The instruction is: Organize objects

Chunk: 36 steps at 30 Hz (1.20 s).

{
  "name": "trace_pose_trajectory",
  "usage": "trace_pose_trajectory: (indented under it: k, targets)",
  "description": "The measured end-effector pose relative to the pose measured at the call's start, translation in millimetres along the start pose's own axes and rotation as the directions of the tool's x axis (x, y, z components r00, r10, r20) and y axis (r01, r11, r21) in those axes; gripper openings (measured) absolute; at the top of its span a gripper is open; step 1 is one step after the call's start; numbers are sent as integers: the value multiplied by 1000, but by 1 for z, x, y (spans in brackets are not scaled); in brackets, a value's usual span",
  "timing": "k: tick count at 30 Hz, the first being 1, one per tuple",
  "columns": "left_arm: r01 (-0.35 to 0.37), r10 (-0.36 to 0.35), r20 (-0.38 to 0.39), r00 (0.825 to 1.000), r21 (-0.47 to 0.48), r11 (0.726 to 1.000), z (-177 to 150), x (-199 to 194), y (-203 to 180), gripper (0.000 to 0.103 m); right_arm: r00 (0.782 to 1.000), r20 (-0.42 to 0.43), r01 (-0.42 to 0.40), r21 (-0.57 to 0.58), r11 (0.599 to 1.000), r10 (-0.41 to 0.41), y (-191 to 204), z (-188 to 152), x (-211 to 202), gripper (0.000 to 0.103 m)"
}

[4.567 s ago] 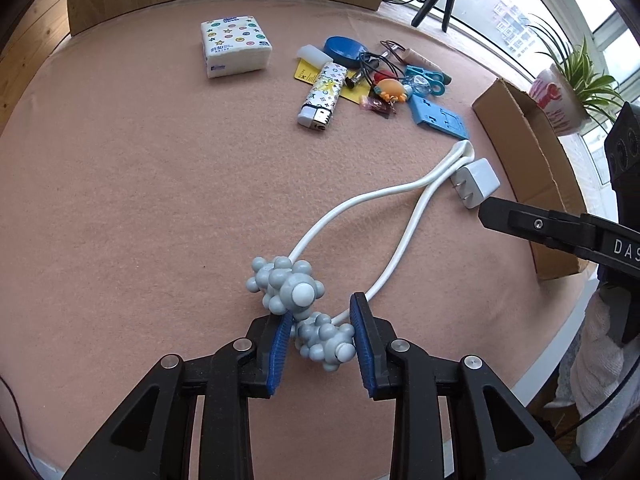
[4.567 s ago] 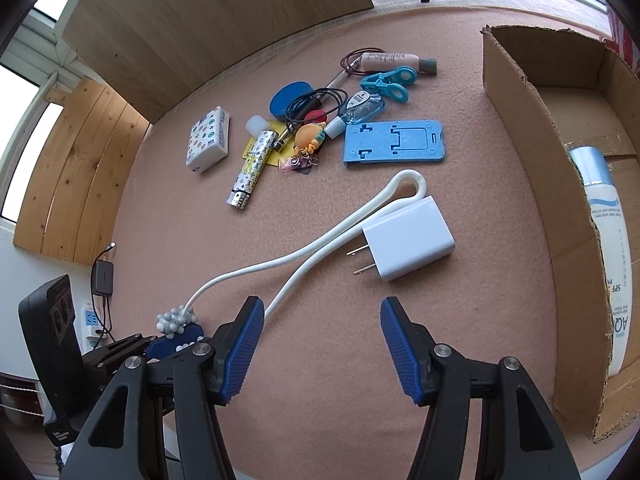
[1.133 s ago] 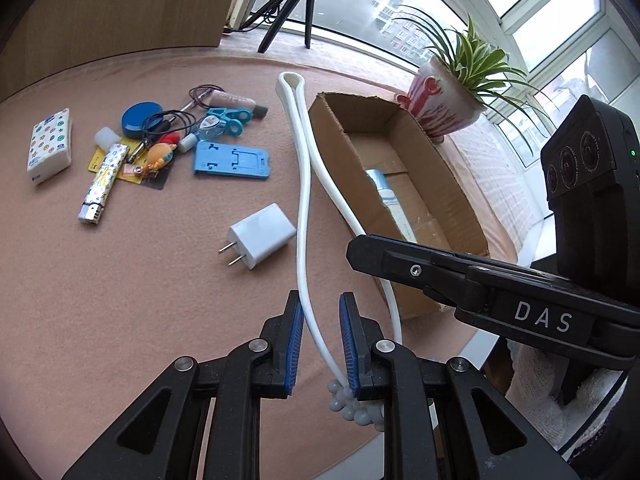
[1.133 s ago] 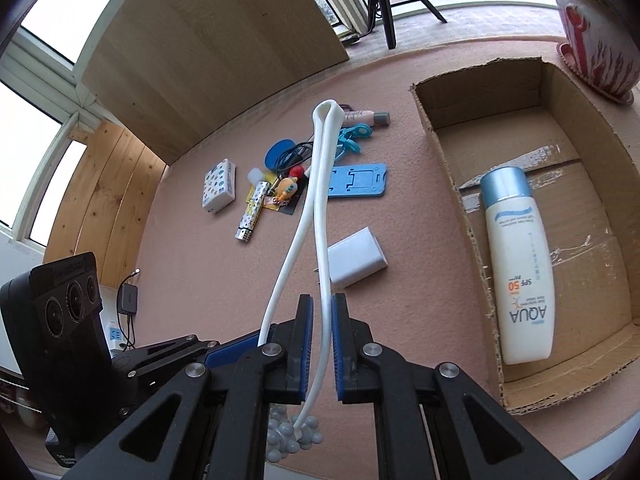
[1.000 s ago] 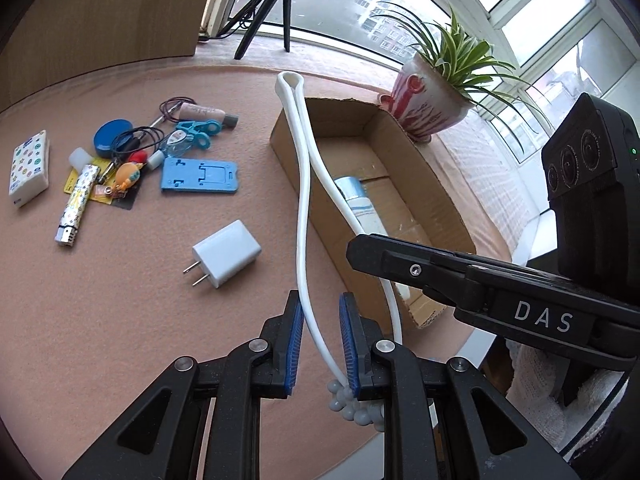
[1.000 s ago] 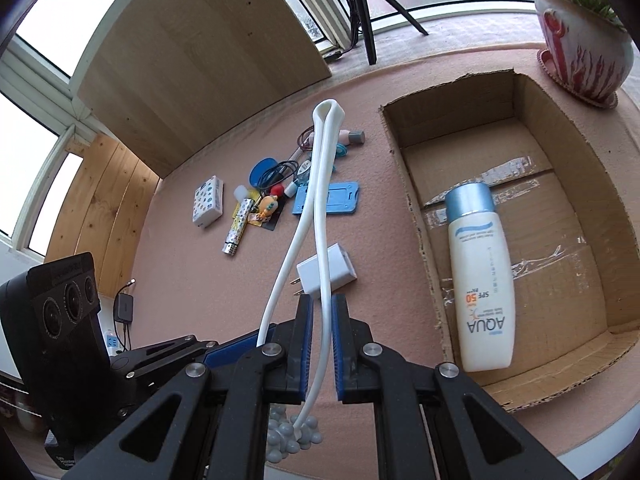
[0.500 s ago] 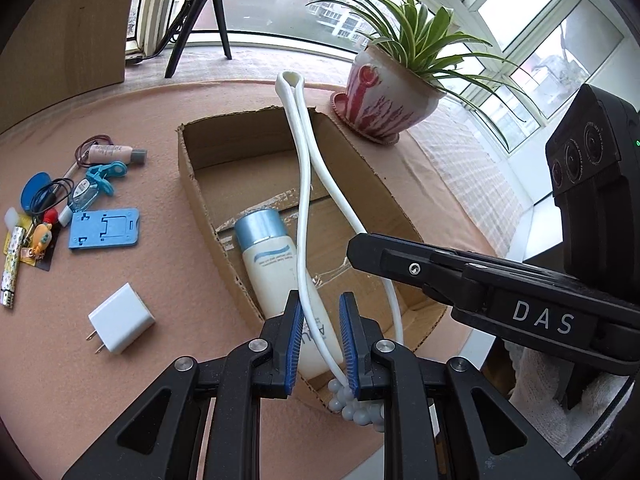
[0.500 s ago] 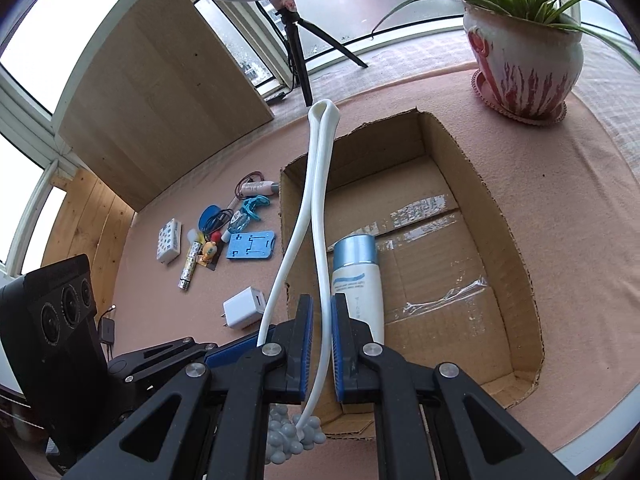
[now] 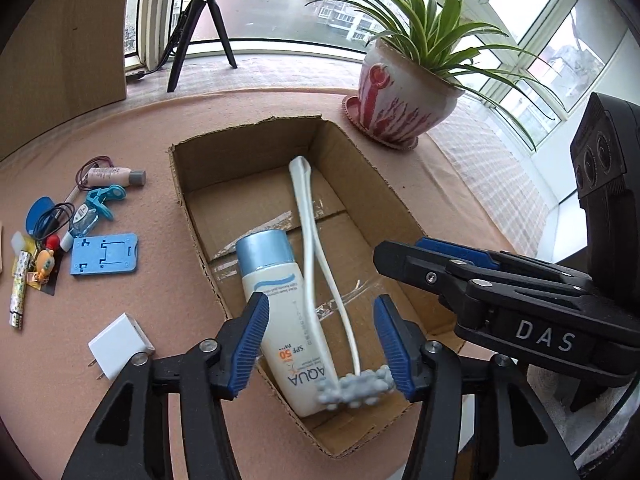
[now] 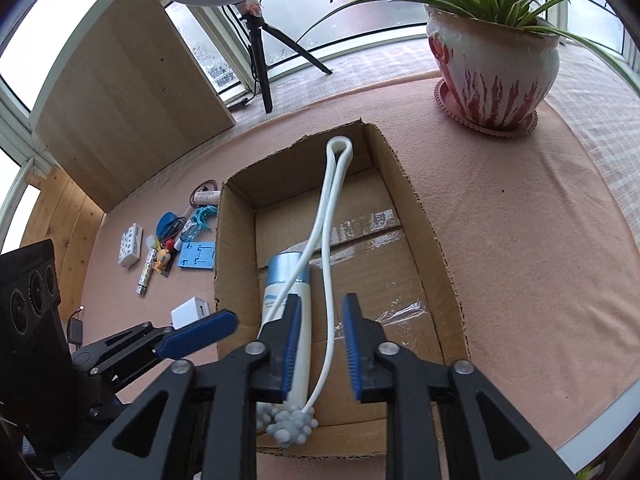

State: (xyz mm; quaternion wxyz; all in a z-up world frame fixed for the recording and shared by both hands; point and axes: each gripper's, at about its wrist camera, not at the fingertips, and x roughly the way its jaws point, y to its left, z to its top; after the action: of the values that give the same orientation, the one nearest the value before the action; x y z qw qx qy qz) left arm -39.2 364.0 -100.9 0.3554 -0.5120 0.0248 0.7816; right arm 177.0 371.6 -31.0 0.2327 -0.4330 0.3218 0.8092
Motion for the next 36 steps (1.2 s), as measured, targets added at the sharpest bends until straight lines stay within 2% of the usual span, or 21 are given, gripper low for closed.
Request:
trace_pose_trajectory:
  k: [1, 2, 10, 22, 28, 36]
  targets:
    - [-5, 5, 0, 1000, -3, 1000, 0, -1, 3, 60, 1000, 16, 11, 2, 1000, -11, -1, 0, -2, 57]
    - [-8, 8, 3, 1000, -7, 1000, 0, -3, 6, 60, 999, 33, 16, 4, 1000, -16, -2, 0, -4, 58]
    - [-41, 42, 16, 999, -65, 997, -4, -18, 39, 61, 999, 45, 19, 0, 1000, -19, 7, 0, -3, 58]
    - [-118, 129, 45, 991, -189, 975, -17, -66, 114, 61, 999, 41, 11, -87, 996, -7, 59, -5, 5, 59]
    - [-177, 199, 84, 976, -220, 959, -27, -101, 143, 61, 999, 39, 4, -128, 992, 1, 90, -9, 9, 59]
    - [-262, 301, 131, 945, -251, 932, -46, -151, 175, 61, 997, 75, -7, -206, 978, 22, 140, -15, 8, 59]
